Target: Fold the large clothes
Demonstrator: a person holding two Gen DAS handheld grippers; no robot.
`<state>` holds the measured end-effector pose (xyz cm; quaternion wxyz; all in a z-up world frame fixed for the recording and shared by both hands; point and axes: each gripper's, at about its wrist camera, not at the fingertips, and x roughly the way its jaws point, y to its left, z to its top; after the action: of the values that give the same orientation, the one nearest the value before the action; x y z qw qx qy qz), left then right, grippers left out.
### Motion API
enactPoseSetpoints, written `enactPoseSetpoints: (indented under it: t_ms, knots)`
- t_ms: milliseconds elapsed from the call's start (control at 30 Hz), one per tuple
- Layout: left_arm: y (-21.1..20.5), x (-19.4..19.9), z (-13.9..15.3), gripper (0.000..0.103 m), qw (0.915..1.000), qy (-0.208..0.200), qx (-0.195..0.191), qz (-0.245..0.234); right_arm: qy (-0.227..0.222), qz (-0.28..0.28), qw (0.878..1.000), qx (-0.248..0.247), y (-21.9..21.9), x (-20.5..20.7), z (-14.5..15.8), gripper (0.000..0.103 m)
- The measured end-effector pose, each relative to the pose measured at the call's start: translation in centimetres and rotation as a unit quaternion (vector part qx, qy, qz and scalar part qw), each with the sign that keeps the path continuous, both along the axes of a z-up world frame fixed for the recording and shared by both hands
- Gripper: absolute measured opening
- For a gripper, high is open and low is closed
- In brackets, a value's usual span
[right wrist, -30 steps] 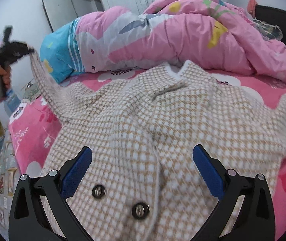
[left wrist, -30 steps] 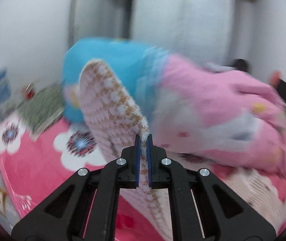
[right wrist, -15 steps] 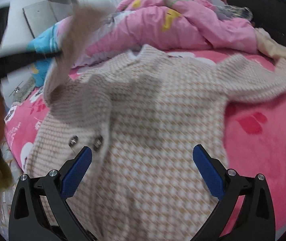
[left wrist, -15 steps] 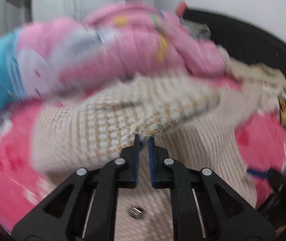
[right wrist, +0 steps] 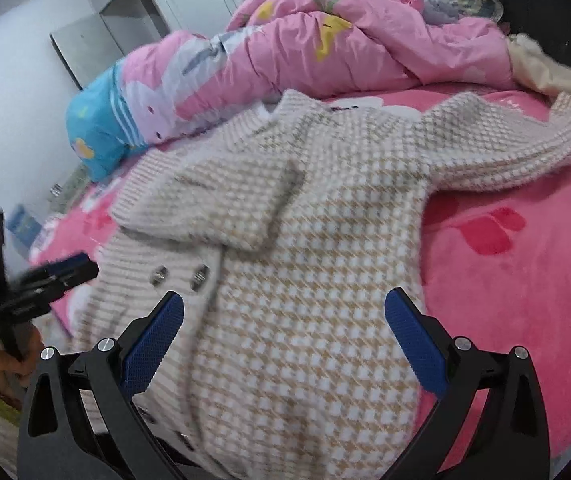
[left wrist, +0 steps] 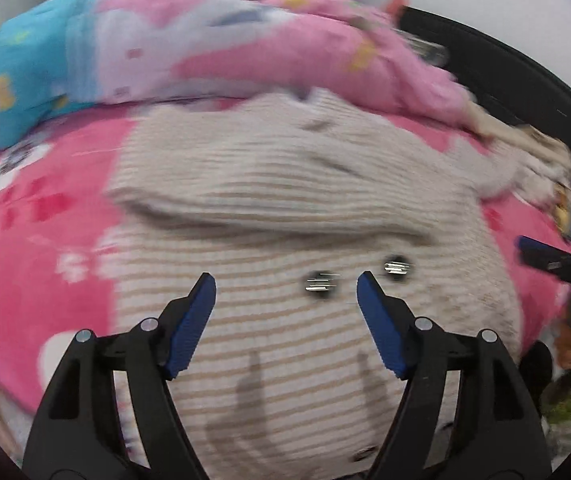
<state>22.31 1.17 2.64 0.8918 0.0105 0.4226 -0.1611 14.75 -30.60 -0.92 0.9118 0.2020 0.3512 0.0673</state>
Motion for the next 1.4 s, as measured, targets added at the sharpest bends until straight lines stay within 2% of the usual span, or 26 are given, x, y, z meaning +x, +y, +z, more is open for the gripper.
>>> enactPoseSetpoints:
  t_ms: [100, 200, 300, 500, 600, 667, 700, 733, 767, 800, 833, 867, 1000, 1033, 1167, 1233, 1267, 1400]
  knots:
    - [2.7, 0.6, -0.4, 0.07, 0.9982, 0.002, 0.02, 0.056, 0.002, 0.023, 0.998, 0.051, -0.2, 2.0, 0.7, 0.098]
    - [5.3, 1.9, -2.0, 0.07, 0.9934, 0.023, 0.027, 0.109, 0.009, 0.03, 0.996, 0.081, -0.4, 4.2, 0.9, 0.097]
    - [7.2, 2.9, -3.2, 0.07, 0.9895, 0.037, 0.024, 0.138, 0.024, 0.033, 0.994, 0.1, -0.3, 6.0, 0.5, 0.093]
    - [8.8, 6.1, -4.8, 0.07, 0.9857, 0.043, 0.015, 0.162, 0.074, 0.024, 0.989, 0.123, -0.5, 10.1, -2.5, 0.081]
    - [9.7, 8.0, -5.7, 0.069, 0.9834, 0.063, 0.001, 0.17, 0.097, 0.015, 0.988, 0.117, -0.6, 12.1, -3.9, 0.069]
    - [10.1, 8.6, -6.4, 0.069, 0.9825, 0.074, -0.008, 0.171, 0.117, 0.024, 0.986, 0.12, -0.3, 13.4, -4.8, 0.049]
    - [10.2, 8.8, -6.6, 0.068, 0.9823, 0.077, -0.012, 0.17, 0.122, 0.031, 0.985, 0.12, 0.0, 13.8, -4.9, 0.045]
    - [10.3, 9.0, -6.9, 0.068, 0.9822, 0.081, -0.017, 0.169, 0.124, 0.039, 0.984, 0.119, 0.3, 14.1, -4.9, 0.034]
    - [10.4, 9.1, -7.1, 0.066, 0.9824, 0.083, -0.023, 0.166, 0.122, 0.051, 0.984, 0.116, 0.9, 14.3, -4.6, 0.024]
    - [10.4, 9.1, -7.2, 0.064, 0.9826, 0.083, -0.025, 0.164, 0.12, 0.053, 0.986, 0.099, 1.3, 14.4, -4.2, 0.022]
    - [10.4, 9.1, -7.4, 0.064, 0.9827, 0.083, -0.026, 0.163, 0.114, 0.053, 0.989, 0.08, 1.5, 14.5, -3.6, 0.013]
    - [10.4, 9.1, -7.6, 0.062, 0.9828, 0.085, -0.029, 0.162, 0.105, 0.055, 0.991, 0.067, 1.7, 14.8, -2.7, 0.01]
    - [10.8, 9.1, -7.9, 0.055, 0.9829, 0.087, -0.045, 0.156, 0.057, 0.052, 0.996, 0.054, 1.1, 15.9, 2.0, 0.008]
    - [10.9, 9.0, -7.8, 0.054, 0.9829, 0.087, -0.05, 0.155, 0.034, 0.048, 0.997, 0.048, 0.8, 16.0, 3.9, 0.008]
    - [11.7, 8.4, -6.7, 0.05, 0.9832, 0.073, -0.07, 0.152, -0.024, 0.031, 0.999, 0.031, -0.7, 16.0, 8.2, 0.008]
    - [12.2, 8.3, -6.4, 0.05, 0.983, 0.069, -0.076, 0.152, -0.03, 0.021, 0.999, 0.029, -1.7, 16.0, 8.4, 0.008]
    - [12.5, 8.3, -6.4, 0.05, 0.9826, 0.072, -0.081, 0.151, -0.022, 0.013, 0.999, 0.033, -2.4, 16.2, 7.4, 0.008]
    - [13.1, 9.4, -6.6, 0.05, 0.9799, 0.087, -0.094, 0.153, 0.062, 0.003, 0.997, 0.052, -4.3, 18.0, 0.7, 0.01]
